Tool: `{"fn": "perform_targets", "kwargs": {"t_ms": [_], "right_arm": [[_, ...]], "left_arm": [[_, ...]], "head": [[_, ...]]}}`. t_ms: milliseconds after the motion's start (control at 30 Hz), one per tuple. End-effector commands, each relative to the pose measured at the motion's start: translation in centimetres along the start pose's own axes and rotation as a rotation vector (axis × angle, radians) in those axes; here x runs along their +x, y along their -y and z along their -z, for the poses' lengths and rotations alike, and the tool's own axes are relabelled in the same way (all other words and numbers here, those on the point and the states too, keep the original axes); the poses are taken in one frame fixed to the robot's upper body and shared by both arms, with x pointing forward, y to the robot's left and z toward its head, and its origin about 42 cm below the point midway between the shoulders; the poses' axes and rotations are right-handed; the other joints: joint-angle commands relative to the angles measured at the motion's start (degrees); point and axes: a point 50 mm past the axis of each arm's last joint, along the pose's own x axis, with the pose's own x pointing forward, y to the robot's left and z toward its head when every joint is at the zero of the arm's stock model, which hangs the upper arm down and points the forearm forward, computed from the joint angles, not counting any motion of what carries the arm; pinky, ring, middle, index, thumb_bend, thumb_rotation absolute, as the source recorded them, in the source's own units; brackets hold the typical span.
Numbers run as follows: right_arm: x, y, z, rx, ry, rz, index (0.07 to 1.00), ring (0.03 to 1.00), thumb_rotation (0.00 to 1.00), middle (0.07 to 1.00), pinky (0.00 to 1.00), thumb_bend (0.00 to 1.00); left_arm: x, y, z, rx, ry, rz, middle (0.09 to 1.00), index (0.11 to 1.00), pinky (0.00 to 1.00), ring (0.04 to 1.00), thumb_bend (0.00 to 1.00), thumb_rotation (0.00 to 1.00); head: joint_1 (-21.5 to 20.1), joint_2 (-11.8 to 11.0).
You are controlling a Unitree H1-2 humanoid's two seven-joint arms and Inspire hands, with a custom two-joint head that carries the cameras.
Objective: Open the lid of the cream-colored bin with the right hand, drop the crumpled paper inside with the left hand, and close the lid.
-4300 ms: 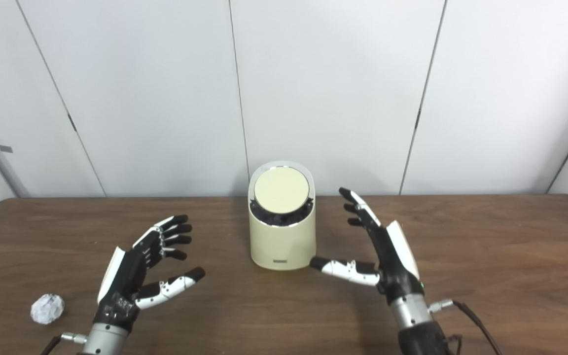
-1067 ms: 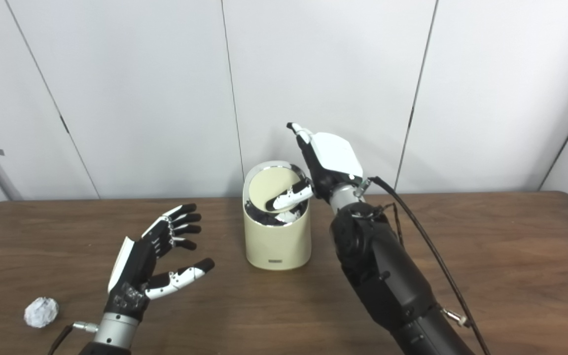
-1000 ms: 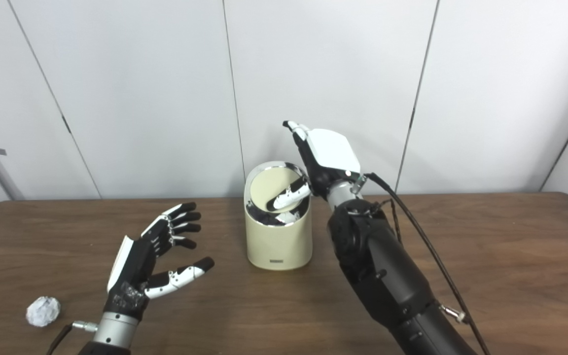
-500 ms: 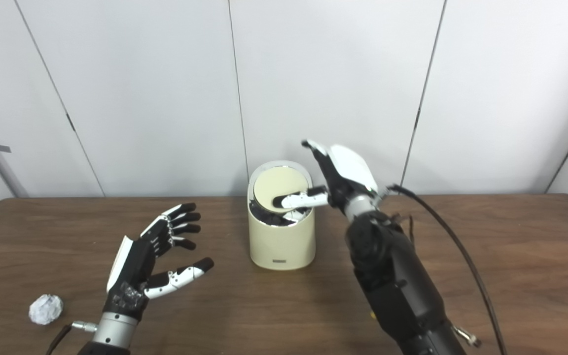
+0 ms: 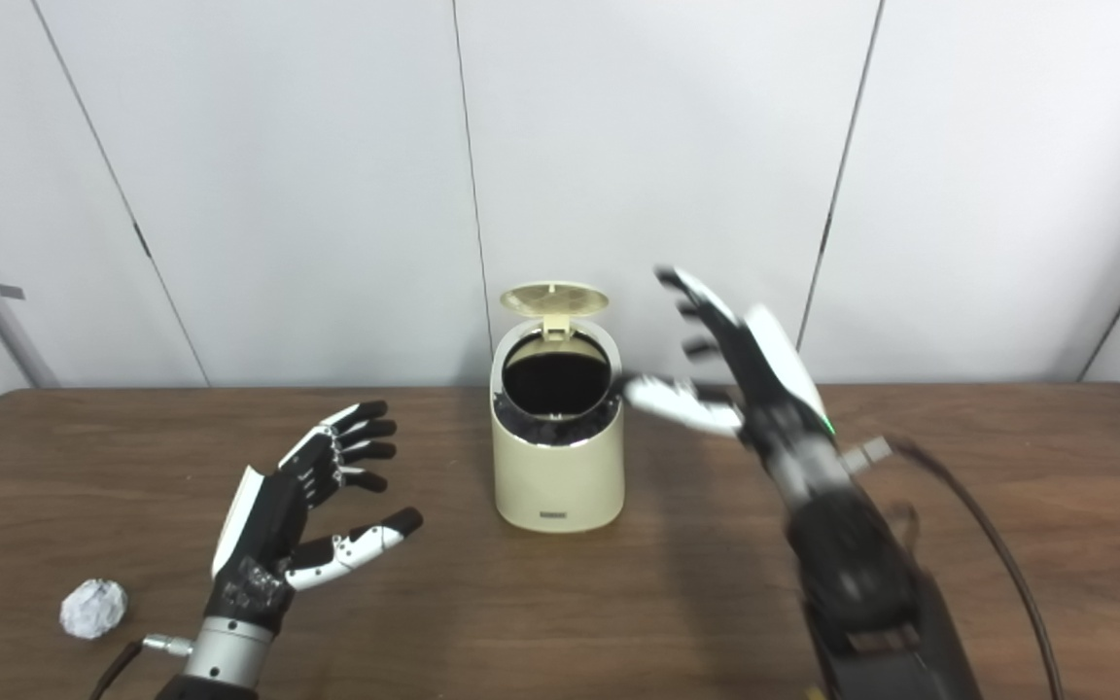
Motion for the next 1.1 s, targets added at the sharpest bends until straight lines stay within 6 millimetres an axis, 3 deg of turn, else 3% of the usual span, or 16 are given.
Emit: {"fn": "perform_targets", "kwargs": {"t_ms": [0,167,267,300,500,600,667,900,1067], "right_arm": [[0.1,1.7,-1.0,-0.007,0.120,0.053,0.893,0.879,0.47,0.996,0.71,0.77],[-2.0,1.4,1.3,0.006,0.106,0.004,0.925,0.900,0.46,0.950,0.77,0.85],[-3.0,1.5,2.2,-0.025,0.092,-0.011,0.938,0.902,0.43,0.942,0.79,0.86],[-3.4,1.5,2.7,-0.039,0.080,-0.010,0.941,0.903,0.42,0.940,0.79,0.86],[-4.4,2.6,3.9,-0.096,0.000,0.005,0.943,0.894,0.24,0.943,0.81,0.82],[-4.7,2.9,3.4,-0.124,-0.018,0.002,0.952,0.910,0.32,0.959,0.82,0.83],[-4.7,3.0,2.9,-0.160,-0.013,0.007,0.947,0.893,0.44,0.956,0.75,0.85],[-4.6,3.0,2.5,-0.206,0.015,0.011,0.948,0.886,0.63,0.950,0.73,0.92],[-4.4,3.1,2.3,-0.205,0.017,0.003,0.955,0.900,0.70,0.957,0.74,0.97]], "left_arm": [[1.0,-0.3,-1.4,0.007,0.067,-0.014,0.793,0.833,0.61,0.737,0.72,0.16],[1.2,-0.3,-1.4,0.003,0.071,-0.006,0.793,0.834,0.61,0.738,0.71,0.14],[1.3,0.1,-1.5,0.009,0.074,-0.003,0.791,0.831,0.60,0.732,0.71,0.13],[1.3,0.6,-1.5,0.015,0.074,-0.005,0.789,0.828,0.60,0.728,0.71,0.14],[1.8,3.0,-1.6,-0.017,0.060,-0.001,0.790,0.825,0.60,0.730,0.73,0.14],[1.9,3.4,-1.8,-0.011,0.063,-0.012,0.796,0.827,0.61,0.742,0.73,0.14],[1.8,3.3,-2.0,0.003,0.066,-0.027,0.790,0.825,0.59,0.730,0.73,0.14],[-0.4,-0.8,-4.0,0.255,0.052,-0.099,0.763,0.814,0.53,0.669,0.72,0.10],[-2.3,-5.6,-6.5,0.559,-0.012,-0.096,0.766,0.811,0.53,0.667,0.71,0.14]], "head": [[0.23,-0.04],[2.29,-0.08],[7.62,-0.85],[11.14,-1.37],[22.73,-2.11],[27.56,-2.58],[29.00,-2.82],[32.93,-3.78],[33.27,-3.30]]}}
